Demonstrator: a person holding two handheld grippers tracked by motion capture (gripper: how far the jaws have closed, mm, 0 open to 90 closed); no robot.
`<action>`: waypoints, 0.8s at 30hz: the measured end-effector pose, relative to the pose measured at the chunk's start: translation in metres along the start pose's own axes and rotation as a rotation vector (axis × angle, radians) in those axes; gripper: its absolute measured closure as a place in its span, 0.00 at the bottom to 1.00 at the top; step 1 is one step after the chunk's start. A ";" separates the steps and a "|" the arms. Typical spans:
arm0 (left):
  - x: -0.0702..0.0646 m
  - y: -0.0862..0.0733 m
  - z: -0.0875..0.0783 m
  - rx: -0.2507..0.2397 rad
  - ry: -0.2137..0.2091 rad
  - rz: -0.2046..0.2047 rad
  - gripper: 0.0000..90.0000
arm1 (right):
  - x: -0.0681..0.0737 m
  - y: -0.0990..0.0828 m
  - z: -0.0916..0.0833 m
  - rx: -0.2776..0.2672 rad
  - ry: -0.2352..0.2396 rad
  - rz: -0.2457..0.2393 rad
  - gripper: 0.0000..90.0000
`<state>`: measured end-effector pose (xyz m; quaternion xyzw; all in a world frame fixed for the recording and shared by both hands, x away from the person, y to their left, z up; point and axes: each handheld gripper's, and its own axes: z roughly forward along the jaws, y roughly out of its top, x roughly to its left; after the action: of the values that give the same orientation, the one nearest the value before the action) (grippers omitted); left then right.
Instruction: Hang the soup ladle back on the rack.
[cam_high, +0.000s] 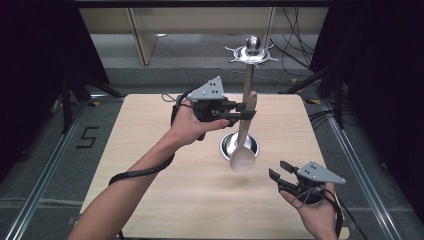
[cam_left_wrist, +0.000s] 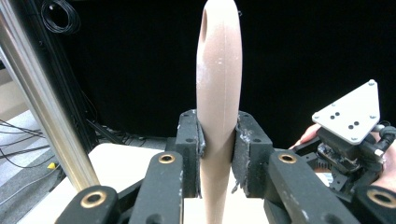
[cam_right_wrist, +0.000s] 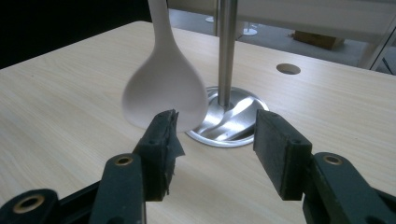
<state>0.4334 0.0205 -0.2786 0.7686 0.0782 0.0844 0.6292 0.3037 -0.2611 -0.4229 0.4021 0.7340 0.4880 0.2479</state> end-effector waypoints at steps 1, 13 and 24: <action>0.001 0.002 0.001 -0.002 -0.002 0.005 0.81 | -0.001 0.000 0.000 -0.001 -0.008 -0.003 0.55; 0.007 0.012 0.003 -0.010 0.001 -0.015 0.81 | -0.002 -0.002 0.001 0.013 0.005 0.033 0.55; 0.013 0.028 0.007 -0.014 -0.005 -0.019 0.81 | -0.001 -0.002 0.000 0.025 0.001 0.056 0.55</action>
<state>0.4484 0.0116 -0.2516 0.7636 0.0835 0.0770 0.6356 0.3037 -0.2626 -0.4252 0.4252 0.7286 0.4858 0.2287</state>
